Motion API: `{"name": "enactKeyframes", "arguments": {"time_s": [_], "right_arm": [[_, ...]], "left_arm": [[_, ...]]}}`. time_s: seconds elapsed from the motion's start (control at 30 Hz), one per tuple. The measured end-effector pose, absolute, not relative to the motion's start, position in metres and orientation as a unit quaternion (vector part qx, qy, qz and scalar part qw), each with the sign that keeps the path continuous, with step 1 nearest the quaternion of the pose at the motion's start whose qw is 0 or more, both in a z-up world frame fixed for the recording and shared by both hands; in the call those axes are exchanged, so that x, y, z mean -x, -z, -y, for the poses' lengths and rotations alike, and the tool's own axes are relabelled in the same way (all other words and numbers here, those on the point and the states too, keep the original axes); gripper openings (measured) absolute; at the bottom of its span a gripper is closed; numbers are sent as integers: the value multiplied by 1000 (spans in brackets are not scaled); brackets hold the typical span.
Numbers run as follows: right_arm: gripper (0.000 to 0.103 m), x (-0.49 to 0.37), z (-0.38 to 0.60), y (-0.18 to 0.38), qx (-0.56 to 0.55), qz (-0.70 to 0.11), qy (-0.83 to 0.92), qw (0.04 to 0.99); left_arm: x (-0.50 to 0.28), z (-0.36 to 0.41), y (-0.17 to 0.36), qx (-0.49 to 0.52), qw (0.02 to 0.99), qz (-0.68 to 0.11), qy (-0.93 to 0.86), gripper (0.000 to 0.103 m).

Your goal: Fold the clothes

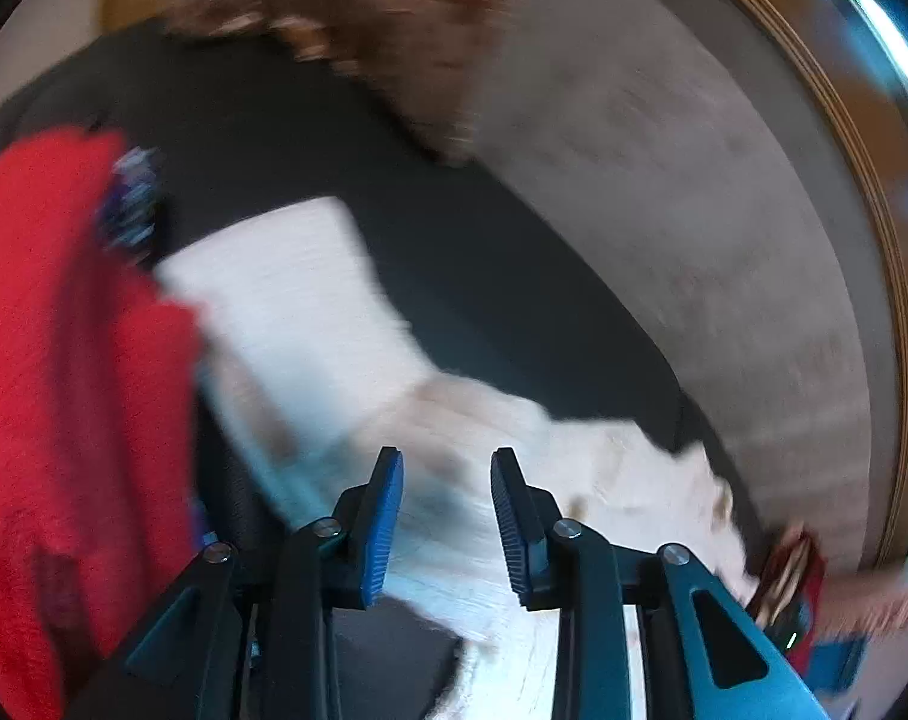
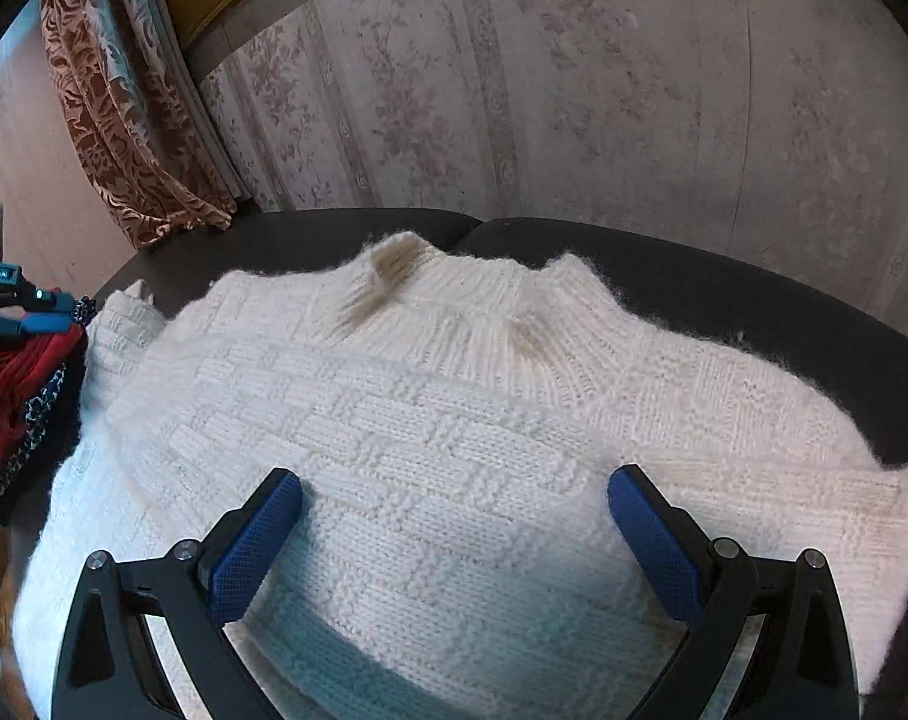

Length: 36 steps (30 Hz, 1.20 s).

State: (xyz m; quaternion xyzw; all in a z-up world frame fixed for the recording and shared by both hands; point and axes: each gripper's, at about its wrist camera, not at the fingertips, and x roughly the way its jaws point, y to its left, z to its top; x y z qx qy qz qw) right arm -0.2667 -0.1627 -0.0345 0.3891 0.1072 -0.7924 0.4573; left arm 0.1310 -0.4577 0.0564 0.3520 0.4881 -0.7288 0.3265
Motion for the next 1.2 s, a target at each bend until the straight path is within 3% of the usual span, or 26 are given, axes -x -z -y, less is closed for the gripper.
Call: {"name": "enactKeyframes", "arguments": {"time_s": [0.23, 0.47, 0.63, 1.0, 1.07, 1.1, 1.2], "right_arm": [[103, 270, 163, 36, -390, -92, 790, 464], [103, 270, 163, 36, -391, -84, 788, 468], [103, 271, 163, 36, -392, -81, 788, 469], [103, 270, 162, 35, -392, -78, 787, 469], [103, 270, 162, 35, -392, -77, 787, 470], [103, 271, 161, 35, -393, -76, 787, 470], [103, 271, 161, 35, -394, -78, 786, 470]], "left_arm": [[-139, 467, -29, -324, 393, -533, 676, 31], [-144, 462, -35, -298, 456, -520, 658, 31], [-148, 457, -41, -297, 469, -503, 662, 32], [-145, 472, -13, -298, 472, -550, 621, 33], [-145, 472, -12, -301, 463, -551, 626, 25], [-147, 471, -13, -296, 459, -553, 629, 10], [-151, 471, -24, -264, 439, -563, 649, 5]]}}
